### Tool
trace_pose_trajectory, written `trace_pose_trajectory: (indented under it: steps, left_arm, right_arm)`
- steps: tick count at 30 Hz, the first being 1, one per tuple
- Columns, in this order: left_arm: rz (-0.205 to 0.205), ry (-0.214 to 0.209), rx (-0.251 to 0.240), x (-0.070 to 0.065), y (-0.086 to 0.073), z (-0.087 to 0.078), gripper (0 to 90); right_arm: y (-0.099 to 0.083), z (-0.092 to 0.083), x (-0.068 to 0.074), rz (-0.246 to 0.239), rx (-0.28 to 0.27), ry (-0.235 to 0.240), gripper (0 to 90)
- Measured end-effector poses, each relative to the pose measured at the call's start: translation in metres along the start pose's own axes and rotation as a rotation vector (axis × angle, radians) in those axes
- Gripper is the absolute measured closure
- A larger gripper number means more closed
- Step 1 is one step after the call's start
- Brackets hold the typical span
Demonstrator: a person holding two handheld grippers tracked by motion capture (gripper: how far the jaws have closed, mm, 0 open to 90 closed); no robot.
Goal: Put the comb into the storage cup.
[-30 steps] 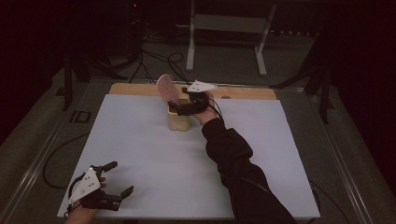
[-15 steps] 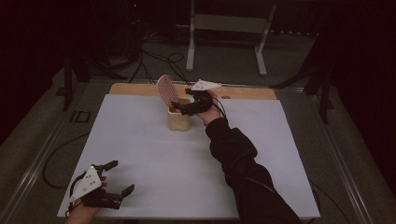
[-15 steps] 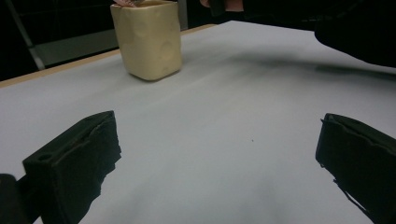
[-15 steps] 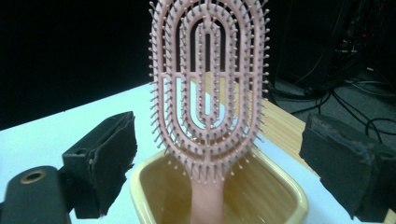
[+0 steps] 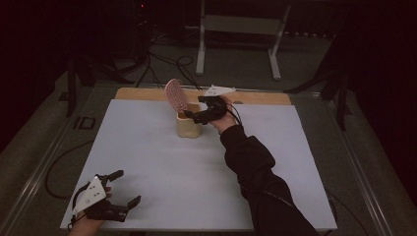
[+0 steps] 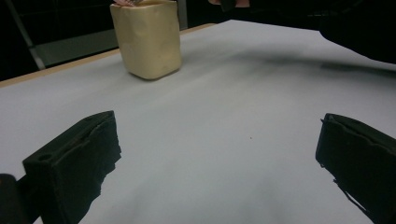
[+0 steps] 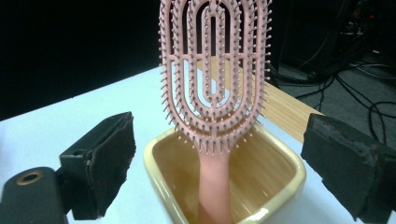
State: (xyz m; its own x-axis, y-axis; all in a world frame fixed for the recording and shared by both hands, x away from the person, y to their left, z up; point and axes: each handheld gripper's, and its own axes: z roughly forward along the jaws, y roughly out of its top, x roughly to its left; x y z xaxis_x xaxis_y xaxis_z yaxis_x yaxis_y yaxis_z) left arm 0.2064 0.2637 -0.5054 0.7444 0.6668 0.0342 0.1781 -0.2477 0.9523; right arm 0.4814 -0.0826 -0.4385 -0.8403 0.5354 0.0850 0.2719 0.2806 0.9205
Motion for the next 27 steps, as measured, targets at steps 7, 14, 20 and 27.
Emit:
trace_pose_trajectory:
  steps: [7, 14, 20, 27]
  left_arm:
    - [-0.002, 0.003, 0.000, 0.000, 0.000, -0.001, 0.0]
    - [-0.003, 0.003, 0.000, 0.000, 0.000, -0.001, 0.0]
    - [-0.002, 0.002, 0.001, 0.000, 0.000, -0.001, 0.0]
    - [-0.004, 0.005, 0.001, 0.000, 0.000, -0.001, 0.0]
  right_arm:
    - [-0.001, -0.013, 0.002, -0.006, 0.018, -0.003, 9.2]
    - [-0.003, -0.029, 0.000, -0.012, 0.015, -0.017, 9.2]
    - [-0.004, -0.041, 0.000, -0.012, -0.004, -0.003, 9.1]
    - [-0.009, -0.056, 0.000, -0.018, 0.006, -0.015, 9.1]
